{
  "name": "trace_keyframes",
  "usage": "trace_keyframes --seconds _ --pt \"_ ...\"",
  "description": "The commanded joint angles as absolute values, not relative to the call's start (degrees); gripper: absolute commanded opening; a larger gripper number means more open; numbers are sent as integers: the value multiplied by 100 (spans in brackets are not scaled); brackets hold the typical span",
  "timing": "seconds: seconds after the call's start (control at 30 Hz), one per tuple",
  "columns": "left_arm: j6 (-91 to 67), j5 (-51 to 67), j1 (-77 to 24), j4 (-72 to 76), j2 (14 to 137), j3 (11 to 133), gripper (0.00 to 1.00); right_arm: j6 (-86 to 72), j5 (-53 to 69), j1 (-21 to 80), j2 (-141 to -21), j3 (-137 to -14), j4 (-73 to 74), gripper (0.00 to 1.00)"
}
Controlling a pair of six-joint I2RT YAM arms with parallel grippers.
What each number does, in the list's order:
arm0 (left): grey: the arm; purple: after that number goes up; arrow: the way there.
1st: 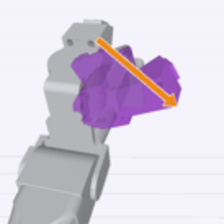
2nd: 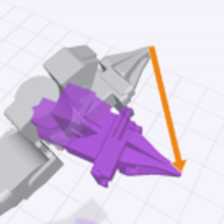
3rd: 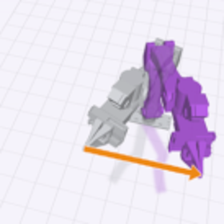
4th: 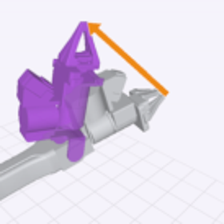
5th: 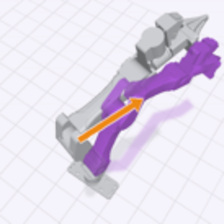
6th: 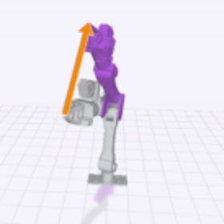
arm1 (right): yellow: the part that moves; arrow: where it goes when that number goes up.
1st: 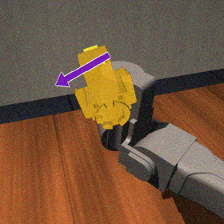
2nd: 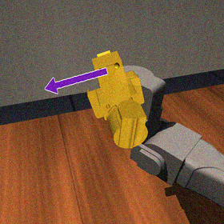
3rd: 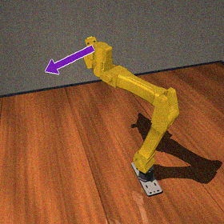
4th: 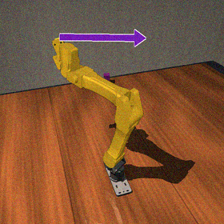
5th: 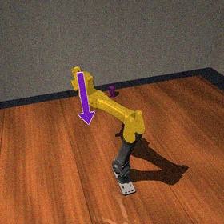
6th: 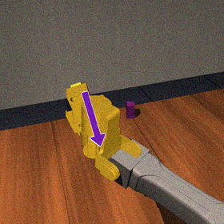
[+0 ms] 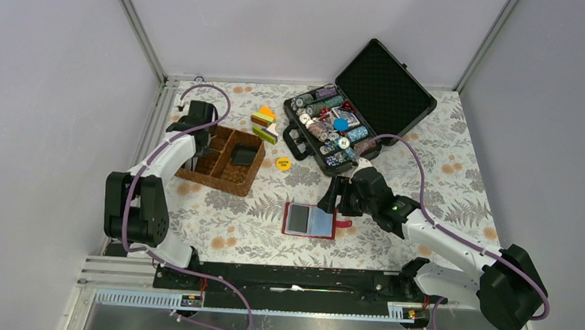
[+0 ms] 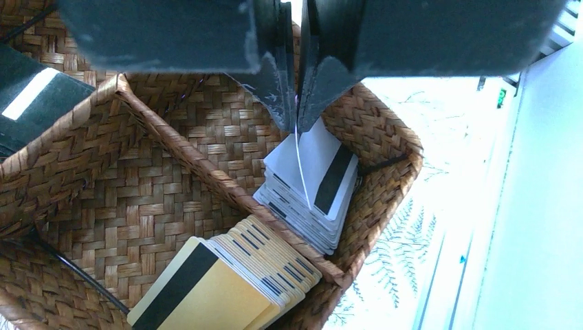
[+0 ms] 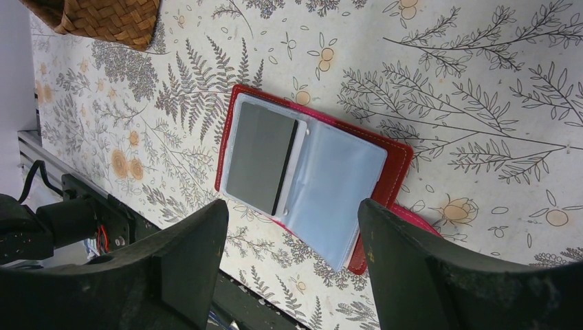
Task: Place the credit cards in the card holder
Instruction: Pick up the credit card from the storage box.
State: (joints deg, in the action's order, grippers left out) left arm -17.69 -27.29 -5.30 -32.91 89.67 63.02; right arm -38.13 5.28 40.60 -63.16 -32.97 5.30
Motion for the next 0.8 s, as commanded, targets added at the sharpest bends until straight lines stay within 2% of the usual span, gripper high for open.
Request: trace_keyframes --seconds 0.0,0.2,0.43,0.63,0.77 --pt "-1836 -2898 -554 -3266 8600 6367 4 -3866 578 4001 -6197 -3286 384 76" --pt "-1886 -3008 -554 -3626 8224 6460 2 -3854 639 4005 -6181 -3310 387 76" --pt "-1670 -3086 -554 -4064 7183 6526 0 -3617 568 4007 -5996 -3506 652 78" --pt "-1742 -2267 -631 -4317 6440 6820 0 -3278 477 4004 -5744 -3830 987 84" --pt "-1677 -1483 -1134 -4411 6158 7010 0 -3109 563 4002 -5550 -4052 1109 87"
